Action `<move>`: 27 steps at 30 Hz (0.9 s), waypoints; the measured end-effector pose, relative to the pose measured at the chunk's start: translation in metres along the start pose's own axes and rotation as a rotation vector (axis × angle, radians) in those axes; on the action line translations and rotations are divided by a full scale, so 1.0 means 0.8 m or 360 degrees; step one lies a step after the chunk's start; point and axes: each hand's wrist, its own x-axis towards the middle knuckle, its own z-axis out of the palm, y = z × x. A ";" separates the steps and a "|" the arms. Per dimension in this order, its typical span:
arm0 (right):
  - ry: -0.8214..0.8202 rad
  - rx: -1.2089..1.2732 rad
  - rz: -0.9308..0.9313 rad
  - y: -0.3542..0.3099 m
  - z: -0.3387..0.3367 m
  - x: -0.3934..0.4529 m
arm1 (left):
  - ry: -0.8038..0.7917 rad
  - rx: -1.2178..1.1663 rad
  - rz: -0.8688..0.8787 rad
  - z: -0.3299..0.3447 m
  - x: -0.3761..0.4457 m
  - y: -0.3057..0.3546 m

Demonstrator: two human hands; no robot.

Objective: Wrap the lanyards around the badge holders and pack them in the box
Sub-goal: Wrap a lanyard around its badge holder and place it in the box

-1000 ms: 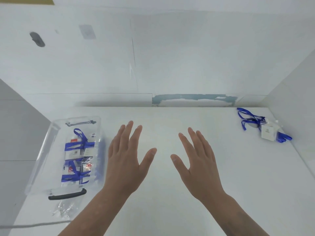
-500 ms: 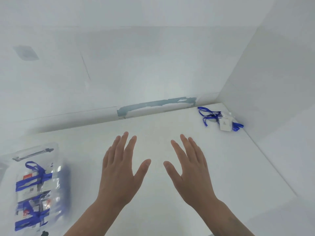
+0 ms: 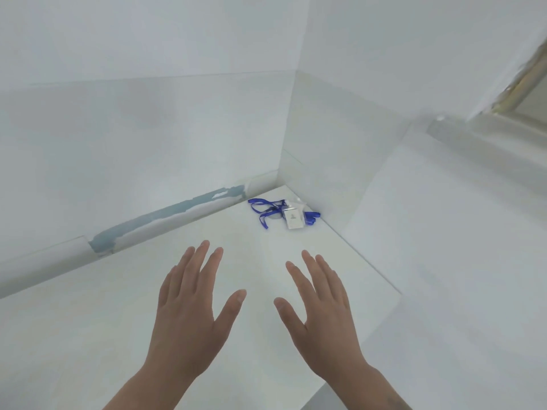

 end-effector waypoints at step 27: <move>-0.0131 0.0067 -0.0202 0.088 0.009 0.070 | 0.0065 0.0013 -0.0211 0.058 0.028 0.055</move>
